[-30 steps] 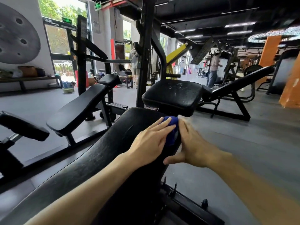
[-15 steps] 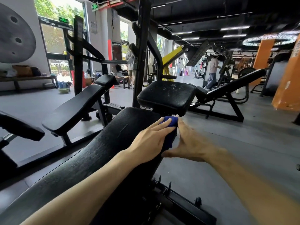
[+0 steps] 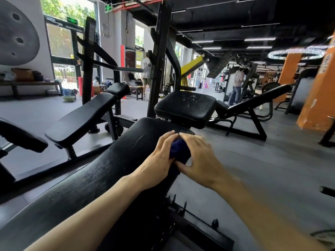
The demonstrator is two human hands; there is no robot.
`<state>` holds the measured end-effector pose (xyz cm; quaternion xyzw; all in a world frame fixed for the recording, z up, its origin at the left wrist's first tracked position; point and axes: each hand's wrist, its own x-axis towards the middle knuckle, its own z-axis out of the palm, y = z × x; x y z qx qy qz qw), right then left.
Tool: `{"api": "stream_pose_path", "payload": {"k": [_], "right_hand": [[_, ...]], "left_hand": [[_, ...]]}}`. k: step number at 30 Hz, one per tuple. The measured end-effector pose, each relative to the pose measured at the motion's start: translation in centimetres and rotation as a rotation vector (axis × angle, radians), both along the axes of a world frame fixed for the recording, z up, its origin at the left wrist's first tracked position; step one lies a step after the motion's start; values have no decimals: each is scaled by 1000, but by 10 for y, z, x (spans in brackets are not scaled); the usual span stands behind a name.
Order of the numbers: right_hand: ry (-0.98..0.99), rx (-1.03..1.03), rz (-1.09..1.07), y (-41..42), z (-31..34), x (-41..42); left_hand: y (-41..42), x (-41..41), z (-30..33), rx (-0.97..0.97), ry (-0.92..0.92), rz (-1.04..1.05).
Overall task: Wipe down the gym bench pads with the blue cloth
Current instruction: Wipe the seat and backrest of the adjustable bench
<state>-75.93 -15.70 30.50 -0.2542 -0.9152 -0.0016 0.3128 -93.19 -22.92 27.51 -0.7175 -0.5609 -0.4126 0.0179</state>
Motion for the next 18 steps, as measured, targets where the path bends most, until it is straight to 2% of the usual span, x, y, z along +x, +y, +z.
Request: {"api": "stream_pose_path", "payload": {"k": [7, 12, 18], "right_hand": [[-30, 48, -16, -20, -6, -12], [-72, -50, 40, -29, -4, -5], [40, -52, 127, -35, -24, 2]], "left_hand": [[-16, -3, -11, -82, -6, 366], [-42, -16, -15, -256, 116, 308], [-49, -17, -18, -288, 301, 347]]}}
